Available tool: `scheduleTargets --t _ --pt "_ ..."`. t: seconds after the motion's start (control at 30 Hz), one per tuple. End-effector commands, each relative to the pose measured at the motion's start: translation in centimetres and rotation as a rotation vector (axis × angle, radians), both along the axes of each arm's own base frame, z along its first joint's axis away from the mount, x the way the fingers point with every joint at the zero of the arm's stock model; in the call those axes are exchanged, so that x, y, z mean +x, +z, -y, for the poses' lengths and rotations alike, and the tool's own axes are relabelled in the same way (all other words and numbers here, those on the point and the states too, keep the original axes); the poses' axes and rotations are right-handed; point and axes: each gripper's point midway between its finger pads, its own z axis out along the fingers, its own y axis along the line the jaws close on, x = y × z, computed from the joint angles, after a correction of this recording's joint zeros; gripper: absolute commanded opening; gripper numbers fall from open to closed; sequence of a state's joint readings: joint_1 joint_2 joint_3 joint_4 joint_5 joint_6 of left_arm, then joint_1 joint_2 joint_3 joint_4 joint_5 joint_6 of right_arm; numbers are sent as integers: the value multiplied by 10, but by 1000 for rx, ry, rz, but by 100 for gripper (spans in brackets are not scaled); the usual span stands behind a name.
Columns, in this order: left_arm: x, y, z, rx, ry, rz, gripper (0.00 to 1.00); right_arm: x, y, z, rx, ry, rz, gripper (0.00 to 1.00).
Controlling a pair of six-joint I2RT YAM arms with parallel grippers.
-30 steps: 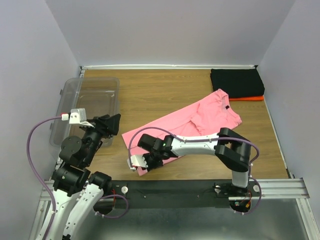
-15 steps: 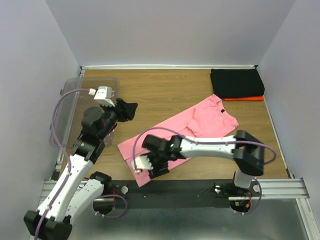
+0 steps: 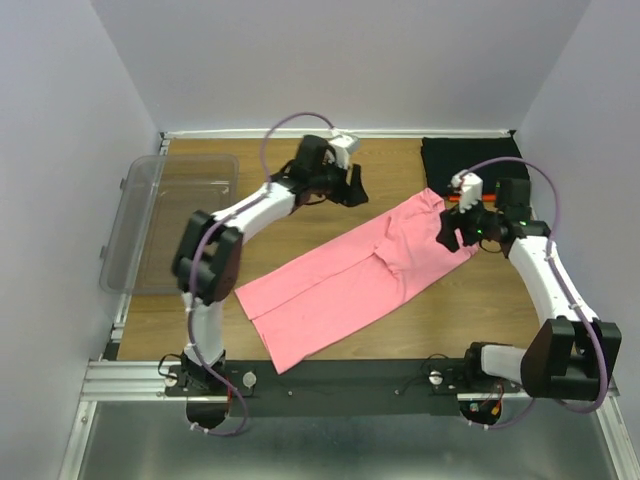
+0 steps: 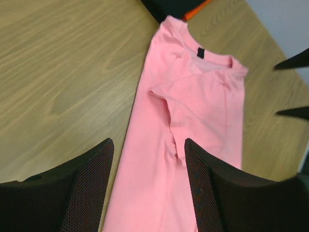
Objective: Fold and stack the t-shirts
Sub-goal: Fold the tshirt
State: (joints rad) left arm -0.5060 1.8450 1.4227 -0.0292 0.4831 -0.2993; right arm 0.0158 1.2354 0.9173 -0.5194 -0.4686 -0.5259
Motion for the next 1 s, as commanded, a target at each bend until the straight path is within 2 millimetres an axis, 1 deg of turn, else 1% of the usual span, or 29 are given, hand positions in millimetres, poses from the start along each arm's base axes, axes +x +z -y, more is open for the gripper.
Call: scheduleTargets --t 0.0,0.03,0.07,0.1,0.13,0.17,0.2,0.23,0.27,0.3,0.33,0.4,0.43,0.47,0.5,0.6,0.63,0.7,0.73,0.77,0.8,0.9,0.97 --pt "3 -63 42 156 -220 -56 68 -3 15 20 212 -124 -28 78" --pt "-3 -90 43 186 -251 -102 68 -3 13 20 218 -129 -36 78" --pt "5 -81 52 183 -269 -85 68 -4 10 19 225 -132 -50 78" --pt "6 -86 59 189 -306 -72 68 -5 9 18 233 -134 -60 78" --pt "12 -91 72 178 -342 -65 68 -3 9 22 224 -147 -57 78" --pt "11 -98 75 193 -350 -88 68 -3 9 23 221 -153 -58 78" --pt "14 -101 79 202 -372 -66 68 -3 9 24 220 -157 -56 78" --pt "11 -116 87 204 -396 -84 68 -3 9 24 222 -156 -57 78" --pt "18 -108 95 188 -400 -59 68 -3 8 24 225 -159 -61 78" --pt "21 -109 99 187 -394 -52 68 -4 9 23 227 -157 -60 78" --pt "28 -114 102 188 -384 -48 68 -3 8 24 226 -161 -60 78" --pt "34 -120 105 193 -366 -45 68 -3 9 25 226 -164 -57 78" --pt "37 -133 105 206 -358 -60 68 -4 9 25 229 -163 -58 78" --pt "39 -130 108 196 -362 -50 68 -4 9 24 230 -162 -58 79" --pt "40 -133 109 195 -363 -53 68 -4 9 24 235 -161 -59 79" --pt "35 -142 115 163 -377 -103 68 -4 9 24 235 -161 -59 79" --pt "32 -150 117 155 -389 -125 68 -4 10 24 237 -161 -60 79" --pt "30 -153 120 141 -395 -143 68 -5 9 23 241 -157 -61 79" --pt "28 -161 121 142 -398 -159 68 -5 9 22 243 -154 -62 79" --pt "29 -161 124 142 -396 -155 68 -6 9 22 246 -153 -65 79" --pt "27 -168 125 145 -392 -169 67 -6 9 22 244 -150 -62 79" --pt "25 -169 129 135 -398 -179 63 -6 9 22 243 -153 -61 79" --pt "22 -171 133 128 -403 -188 56 -6 9 22 245 -151 -60 79"
